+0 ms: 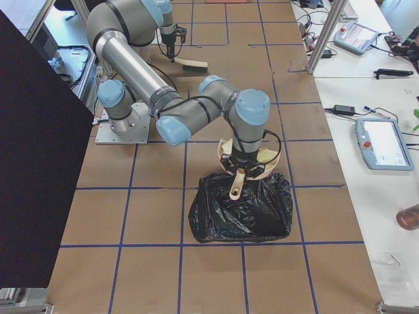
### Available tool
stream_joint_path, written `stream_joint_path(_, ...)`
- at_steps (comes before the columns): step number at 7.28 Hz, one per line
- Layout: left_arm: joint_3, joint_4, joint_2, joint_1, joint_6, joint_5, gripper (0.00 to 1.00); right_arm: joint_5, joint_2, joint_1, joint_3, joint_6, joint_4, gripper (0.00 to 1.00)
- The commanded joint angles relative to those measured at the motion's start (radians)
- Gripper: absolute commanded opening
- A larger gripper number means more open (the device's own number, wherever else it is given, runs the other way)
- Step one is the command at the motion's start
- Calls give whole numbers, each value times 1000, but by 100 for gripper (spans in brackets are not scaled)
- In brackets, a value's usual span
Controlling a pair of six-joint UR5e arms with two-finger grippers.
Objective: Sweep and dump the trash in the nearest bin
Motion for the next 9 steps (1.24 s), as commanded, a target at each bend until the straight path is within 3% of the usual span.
stream_joint_path(1,4,9,-1,1,3,1,57,10,89,-100,-120,-106,7,2)
stream_joint_path(3,13,26,14,7,4,4,67,99,123,-186,-165,-162,13,1)
stream_joint_path(5,51,96,30,24,16,7,87,110,120,-207,-173,-177,13,2)
stream_joint_path(6,104,95,28,39,51,38,96,77,110,-207,-173,-173,13,2)
stream_joint_path(8,218,19,31,102,253,61,99,0,109,-176,-171,-176,-7,2)
stream_joint_path(9,265,-58,33,130,266,59,99,-73,111,-135,-171,-174,-46,2)
